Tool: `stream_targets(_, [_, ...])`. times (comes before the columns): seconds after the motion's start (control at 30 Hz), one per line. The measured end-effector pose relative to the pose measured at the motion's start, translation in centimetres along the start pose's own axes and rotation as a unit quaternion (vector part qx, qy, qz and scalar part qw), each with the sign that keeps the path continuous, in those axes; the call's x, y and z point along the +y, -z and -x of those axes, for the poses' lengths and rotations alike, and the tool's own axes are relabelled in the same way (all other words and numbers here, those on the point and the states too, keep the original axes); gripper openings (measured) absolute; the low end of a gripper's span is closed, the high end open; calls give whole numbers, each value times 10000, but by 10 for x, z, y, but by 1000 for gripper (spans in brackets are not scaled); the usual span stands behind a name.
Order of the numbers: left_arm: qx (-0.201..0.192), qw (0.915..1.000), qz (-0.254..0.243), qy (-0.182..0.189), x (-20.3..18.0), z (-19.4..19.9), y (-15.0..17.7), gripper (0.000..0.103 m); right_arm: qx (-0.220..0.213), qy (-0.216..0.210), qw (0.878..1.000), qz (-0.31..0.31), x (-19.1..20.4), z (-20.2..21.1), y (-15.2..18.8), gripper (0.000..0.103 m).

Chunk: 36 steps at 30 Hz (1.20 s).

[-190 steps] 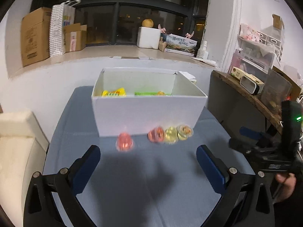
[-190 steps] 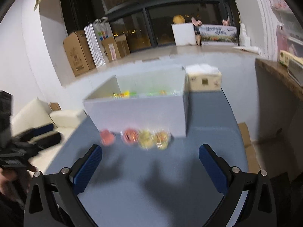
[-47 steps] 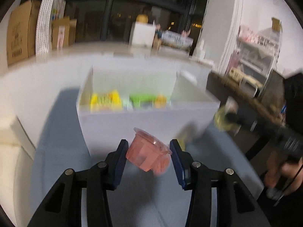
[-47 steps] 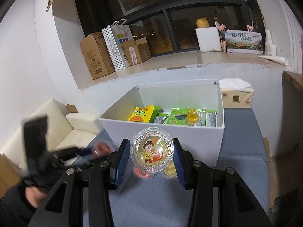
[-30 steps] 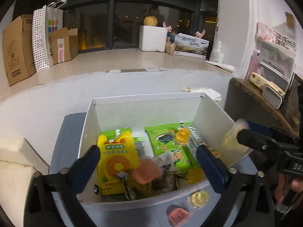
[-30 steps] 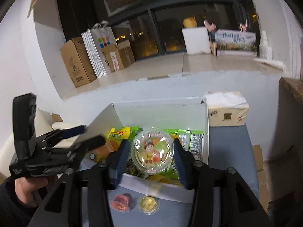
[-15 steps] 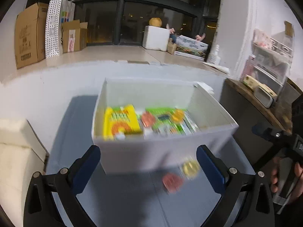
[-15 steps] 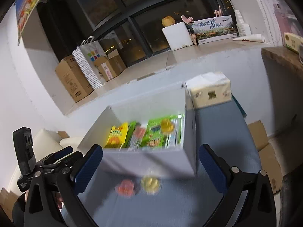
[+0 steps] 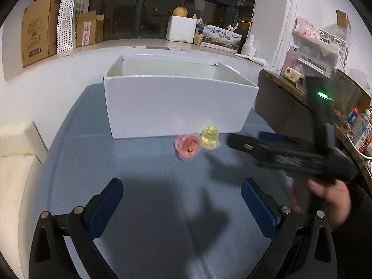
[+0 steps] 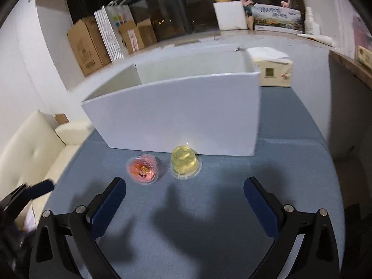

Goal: Organize snacks
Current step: 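Grasp the round yellow jelly cup with the right tool, then grasp the round pink jelly cup with the left tool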

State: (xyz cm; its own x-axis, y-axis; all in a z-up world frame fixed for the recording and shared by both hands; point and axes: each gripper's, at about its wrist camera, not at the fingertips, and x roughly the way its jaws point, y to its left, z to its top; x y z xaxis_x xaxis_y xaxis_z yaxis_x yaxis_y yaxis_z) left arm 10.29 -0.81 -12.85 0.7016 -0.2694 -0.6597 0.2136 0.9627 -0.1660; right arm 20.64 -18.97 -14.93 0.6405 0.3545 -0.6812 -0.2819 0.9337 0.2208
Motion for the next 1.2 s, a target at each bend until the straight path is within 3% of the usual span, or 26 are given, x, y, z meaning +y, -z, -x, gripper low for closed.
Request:
stream_targets(0.1, [45, 10000, 23, 5, 1, 0, 4, 103, 90, 140, 9998, -113, -2, -22, -9, 103])
stream_targets(0.17, [71, 10000, 10, 4, 2, -1, 5, 103, 205, 247, 9994, -114, -4, -36, -16, 95])
stream_targets(0.23, [102, 9999, 32, -47, 5, -3, 7, 103, 324, 265, 9991, -80, -4, -44, -17, 80])
stream_targets(0.33, [139, 9998, 135, -78, 11, -7, 9, 103, 485, 176, 9987, 18, 0, -57, -15, 75])
stream_targets(0.37, [153, 9997, 147, -78, 12, -8, 9, 103, 496, 102, 9987, 94, 2, -59, -15, 70])
stream_targets(0.4, [165, 9997, 144, -79, 12, -10, 9, 103, 530, 149, 9983, 182, 4, -61, -13, 49])
stream_targets(0.43, [185, 9997, 134, -72, 13, -11, 9, 103, 544, 205, 9980, 235, 6, -61, -12, 42])
stream_targets(0.53, [256, 9996, 93, -100, 12, -18, 9, 103, 468, 91, 9984, 317, 9, -55, -11, 36])
stream_targets(1.07, [431, 9989, -10, -196, 0, -58, -11, 103, 269, -162, 9985, 448, -4, -14, 5, 33])
stream_targets(1.2, [472, 9987, -28, -164, -2, -58, -6, 103, 637, -108, 9966, 502, -4, -28, 6, 33])
